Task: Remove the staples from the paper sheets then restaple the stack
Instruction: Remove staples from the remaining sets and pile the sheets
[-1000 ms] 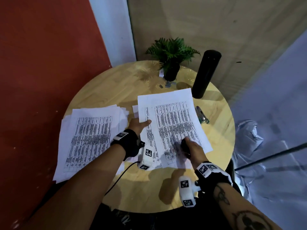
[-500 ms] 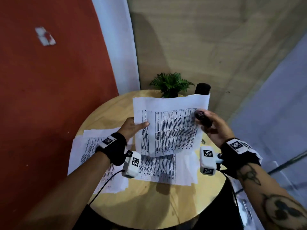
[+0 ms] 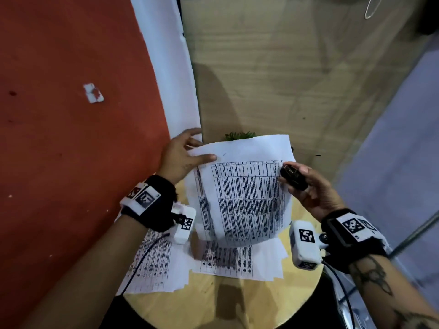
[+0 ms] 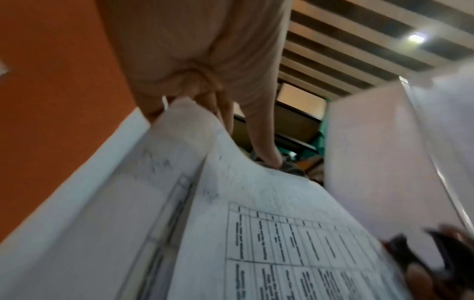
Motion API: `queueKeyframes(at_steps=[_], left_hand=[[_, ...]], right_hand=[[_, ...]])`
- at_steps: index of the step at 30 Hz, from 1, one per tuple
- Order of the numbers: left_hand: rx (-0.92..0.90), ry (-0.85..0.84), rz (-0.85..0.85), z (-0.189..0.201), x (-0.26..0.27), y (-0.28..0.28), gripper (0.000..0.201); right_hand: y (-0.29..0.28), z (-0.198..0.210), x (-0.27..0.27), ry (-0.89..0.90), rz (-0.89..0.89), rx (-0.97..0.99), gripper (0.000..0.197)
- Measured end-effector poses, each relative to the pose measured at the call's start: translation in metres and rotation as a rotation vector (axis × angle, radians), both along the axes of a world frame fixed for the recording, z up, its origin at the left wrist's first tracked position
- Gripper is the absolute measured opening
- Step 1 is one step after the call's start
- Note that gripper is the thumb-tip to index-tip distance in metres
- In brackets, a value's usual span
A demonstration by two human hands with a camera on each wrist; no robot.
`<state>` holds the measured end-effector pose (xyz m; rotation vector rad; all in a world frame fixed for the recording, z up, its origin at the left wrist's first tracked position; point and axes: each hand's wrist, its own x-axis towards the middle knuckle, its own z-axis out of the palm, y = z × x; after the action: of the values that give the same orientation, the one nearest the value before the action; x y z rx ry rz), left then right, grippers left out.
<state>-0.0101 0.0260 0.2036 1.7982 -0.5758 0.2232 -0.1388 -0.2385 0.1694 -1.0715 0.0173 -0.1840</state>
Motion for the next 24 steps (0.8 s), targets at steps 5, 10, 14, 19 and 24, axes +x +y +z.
queueKeyframes(at_steps=[5, 10, 14, 19, 24], left_hand=[[0.477, -0.153, 0.103, 0.018, -0.007, 0.003, 0.062], [0.584, -0.162, 0.134, 0.03, -0.016, -0.003, 0.042], [0.414, -0.086, -0.042, 0.035, -0.018, -0.001, 0.035], [0.332, 0.003, -0.202, 0.045, -0.03, 0.0, 0.009], [0.285, 0.024, -0.279, 0.053, -0.035, 0.003, 0.018]], right_hand=[[0.003, 0.017, -0.009, -0.07, 0.01, -0.014, 0.065], [0.0, 0.02, -0.015, -0.101, 0.004, 0.0, 0.063], [0.002, 0.007, -0.014, 0.002, -0.062, 0.158, 0.069], [0.011, 0.007, -0.01, 0.013, -0.367, 0.35, 0.073], [0.035, 0.045, -0.025, -0.212, -0.558, -0.191, 0.022]])
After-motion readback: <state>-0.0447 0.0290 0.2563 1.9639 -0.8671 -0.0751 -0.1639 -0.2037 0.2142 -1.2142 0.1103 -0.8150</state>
